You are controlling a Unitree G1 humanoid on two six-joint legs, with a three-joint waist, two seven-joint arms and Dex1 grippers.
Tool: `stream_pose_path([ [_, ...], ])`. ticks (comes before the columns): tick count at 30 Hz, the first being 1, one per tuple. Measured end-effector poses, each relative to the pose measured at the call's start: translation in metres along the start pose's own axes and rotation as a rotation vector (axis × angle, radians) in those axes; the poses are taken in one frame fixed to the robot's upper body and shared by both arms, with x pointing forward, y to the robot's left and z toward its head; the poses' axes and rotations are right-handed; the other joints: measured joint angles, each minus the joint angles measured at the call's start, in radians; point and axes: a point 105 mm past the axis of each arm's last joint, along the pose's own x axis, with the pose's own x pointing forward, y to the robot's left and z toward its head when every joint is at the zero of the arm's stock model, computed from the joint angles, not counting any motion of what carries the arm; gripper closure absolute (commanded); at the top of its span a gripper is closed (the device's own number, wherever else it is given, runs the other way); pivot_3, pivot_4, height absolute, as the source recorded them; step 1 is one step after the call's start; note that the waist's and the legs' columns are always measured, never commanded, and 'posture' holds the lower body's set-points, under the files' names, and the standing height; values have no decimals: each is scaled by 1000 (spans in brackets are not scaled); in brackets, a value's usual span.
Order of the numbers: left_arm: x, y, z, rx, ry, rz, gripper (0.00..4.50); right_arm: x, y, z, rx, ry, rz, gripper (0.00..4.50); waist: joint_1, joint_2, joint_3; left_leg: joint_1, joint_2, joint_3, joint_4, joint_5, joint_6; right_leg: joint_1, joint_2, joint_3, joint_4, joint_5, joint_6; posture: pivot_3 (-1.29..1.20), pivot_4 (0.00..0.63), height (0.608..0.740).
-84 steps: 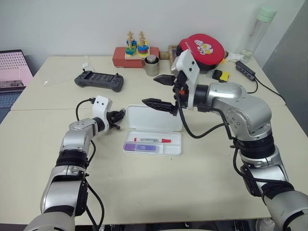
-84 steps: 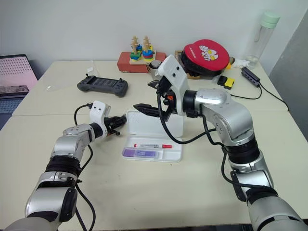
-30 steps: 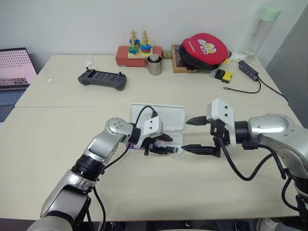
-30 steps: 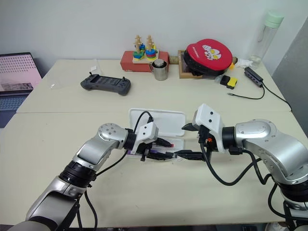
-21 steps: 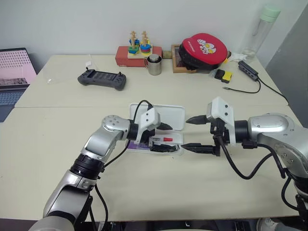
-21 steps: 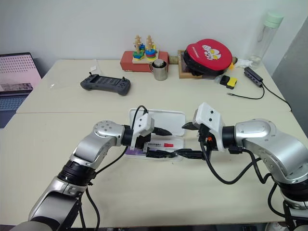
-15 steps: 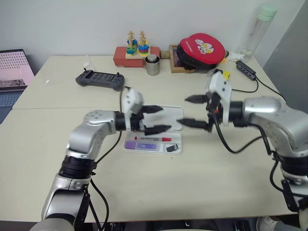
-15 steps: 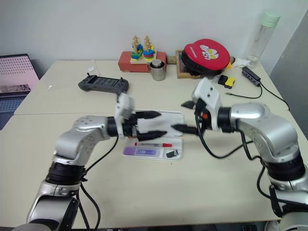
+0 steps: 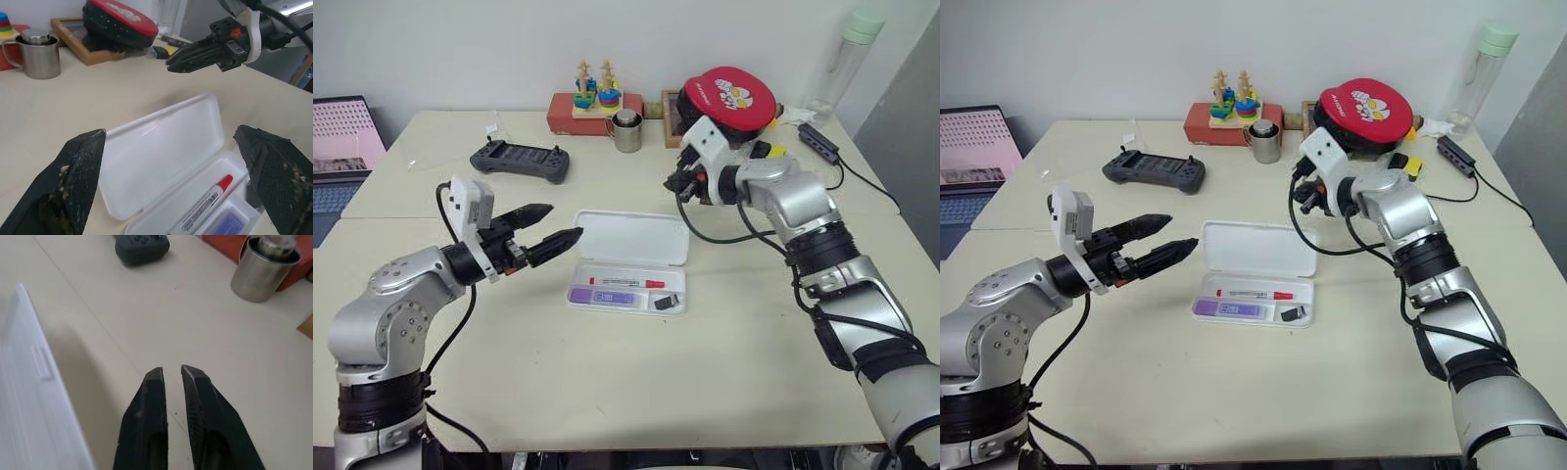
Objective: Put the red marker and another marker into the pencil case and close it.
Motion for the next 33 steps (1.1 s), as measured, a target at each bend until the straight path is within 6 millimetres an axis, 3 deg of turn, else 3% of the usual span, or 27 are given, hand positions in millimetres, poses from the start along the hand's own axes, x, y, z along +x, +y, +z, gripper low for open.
stream_pose_path([
  [3,-9,1,-1,-5,12,1,0,6,10,-11,-34,49,86,4495,-8,0,0,-1,0,0,0,0,0,-1,0,0,0,0,0,0,150,740],
  [6,-13,-1,3,13,17,-1,0,7,19,-9,-59,42,160,4495,-13,0,0,0,1,0,0,0,0,-1,0,0,1,0,0,0,150,740],
  [14,-14,-5,6,-7,12,-31,0,-11,63,14,-195,-64,397,4495,-12,0,0,-1,0,-1,0,0,0,-1,0,0,0,0,0,0,150,740],
  [21,-23,-17,-1,-11,89,-105,0,-22,109,-12,-340,16,539,4495,-12,0,0,0,1,-1,0,0,0,0,0,0,1,0,0,0,150,740],
  [26,-23,-25,-8,-29,137,-162,0,-14,121,-46,-357,123,538,4495,-10,0,0,0,0,0,0,0,0,0,0,1,0,0,0,0,150,740],
  [31,-21,-28,-15,-28,180,-193,0,-18,123,-48,-319,120,521,4495,-9,0,0,0,0,-1,0,0,0,0,0,0,0,0,0,0,150,740],
  [33,-14,-19,-13,-22,170,-161,0,-24,119,-43,-207,39,503,4495,-2,0,0,-1,0,-1,0,0,0,0,0,0,0,0,0,0,150,740],
])
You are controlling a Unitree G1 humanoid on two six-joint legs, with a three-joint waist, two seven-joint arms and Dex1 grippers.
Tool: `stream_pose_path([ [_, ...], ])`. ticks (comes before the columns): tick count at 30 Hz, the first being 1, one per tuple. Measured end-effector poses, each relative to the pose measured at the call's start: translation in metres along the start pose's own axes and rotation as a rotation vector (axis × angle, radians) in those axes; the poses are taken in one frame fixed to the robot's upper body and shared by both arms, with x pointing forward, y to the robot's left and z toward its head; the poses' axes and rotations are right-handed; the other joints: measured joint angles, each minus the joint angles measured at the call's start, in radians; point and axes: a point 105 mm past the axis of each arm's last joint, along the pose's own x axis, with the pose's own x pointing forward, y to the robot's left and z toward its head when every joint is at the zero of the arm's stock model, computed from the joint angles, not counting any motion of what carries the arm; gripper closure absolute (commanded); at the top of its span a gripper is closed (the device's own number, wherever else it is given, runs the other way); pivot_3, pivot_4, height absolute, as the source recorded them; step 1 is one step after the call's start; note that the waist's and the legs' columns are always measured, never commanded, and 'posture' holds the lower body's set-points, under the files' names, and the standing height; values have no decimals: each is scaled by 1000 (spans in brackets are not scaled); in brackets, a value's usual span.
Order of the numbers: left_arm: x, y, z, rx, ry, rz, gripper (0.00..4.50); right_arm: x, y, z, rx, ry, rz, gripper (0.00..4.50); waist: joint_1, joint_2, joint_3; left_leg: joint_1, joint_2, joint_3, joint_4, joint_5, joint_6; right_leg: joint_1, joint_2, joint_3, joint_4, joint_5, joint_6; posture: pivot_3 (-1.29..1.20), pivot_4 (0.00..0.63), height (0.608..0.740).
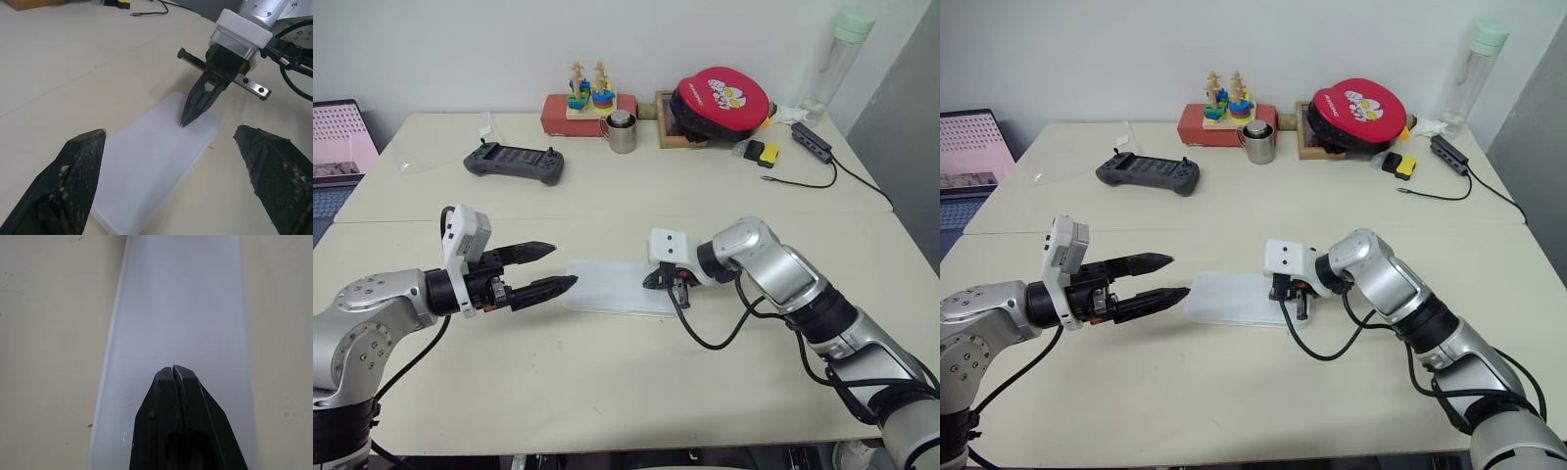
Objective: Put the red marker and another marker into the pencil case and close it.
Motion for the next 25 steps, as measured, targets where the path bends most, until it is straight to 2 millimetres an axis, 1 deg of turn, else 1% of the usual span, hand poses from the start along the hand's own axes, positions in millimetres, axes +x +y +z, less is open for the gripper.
stream_pose_path([
  [1,1,5,3,1,-13,21,0,-2,-1,4,18,-39,-11,4495,3,0,0,0,0,0,0,0,0,0,0,0,0,0,0,0,150,740],
  [2,5,18,11,-3,-60,72,0,-14,-9,18,46,-161,-70,4495,7,0,0,0,0,0,0,0,0,0,0,0,0,0,0,0,150,740],
  [3,6,20,12,-3,-70,84,0,-17,-11,22,47,-189,-83,4495,7,0,0,0,0,0,1,0,0,0,0,0,1,0,0,0,150,740],
  [4,7,26,14,-5,-80,109,0,-26,-16,30,39,-243,-128,4325,7,0,0,1,0,1,0,0,0,0,0,0,1,0,0,0,150,740],
  [5,11,34,15,-5,-96,147,0,-38,-24,33,45,-291,-203,4139,9,0,0,1,-1,0,0,0,0,0,0,0,1,0,0,0,150,740],
  [6,16,49,18,-1,-124,219,0,-52,-38,29,78,-319,-319,3979,16,0,0,1,-1,0,0,0,0,1,0,-1,1,0,0,0,150,740],
  [7,15,56,17,-2,-127,257,0,-58,-44,25,98,-323,-363,3697,16,-1,-1,1,-1,0,1,0,0,1,0,-2,1,0,0,0,150,740],
  [8,16,67,12,-10,-121,311,0,-69,-50,15,132,-316,-424,3446,16,-1,-1,1,-1,1,0,0,0,0,0,-1,1,0,0,0,150,740],
  [9,17,76,8,-13,-120,358,0,-78,-53,3,171,-298,-465,3158,18,-1,-1,1,-2,1,0,0,0,0,-1,-1,1,0,0,0,150,740],
  [11,13,96,-4,-16,-98,461,0,-97,-52,-34,286,-237,-539,2719,18,-1,-1,0,-2,1,0,0,0,0,-1,-1,1,0,0,0,150,740],
  [12,11,100,-9,-16,-86,482,0,-102,-50,-45,320,-219,-557,2445,16,-1,-1,0,-2,2,0,0,0,-1,-1,-1,1,0,0,0,150,740],
  [13,10,102,-12,-8,-75,494,0,-107,-48,-53,352,-212,-569,2167,15,-1,-1,0,-2,2,0,0,0,-2,-1,-1,1,0,0,0,150,740],
  [15,12,104,-15,8,-63,494,0,-115,-46,-59,377,-207,-589,1652,8,-1,-1,0,-1,4,0,0,0,-2,0,0,1,0,0,0,150,740],
  [17,13,104,-14,26,-59,489,0,-123,-46,-56,374,-220,-620,1175,1,-1,-1,1,0,4,0,0,0,-2,0,1,2,0,0,0,150,740],
  [20,12,104,-13,41,-59,484,0,-129,-49,-51,372,-242,-658,490,0,-1,-1,1,0,4,0,0,0,-1,0,1,2,0,0,0,150,740],
  [21,12,104,-13,42,-58,485,0,-129,-49,-51,375,-242,-666,136,1,-1,-1,1,0,3,0,0,0,-1,0,1,2,0,0,0,150,740],
  [22,12,104,-13,42,-57,484,0,-129,-50,-52,379,-241,-675,20,2,-1,-1,1,0,3,0,0,0,-1,0,1,2,0,0,0,150,740],
  [25,12,104,-13,41,-55,485,0,-129,-53,-51,382,-247,-701,20,2,-1,-1,1,0,3,0,0,0,-1,0,1,2,0,0,0,150,740],
])
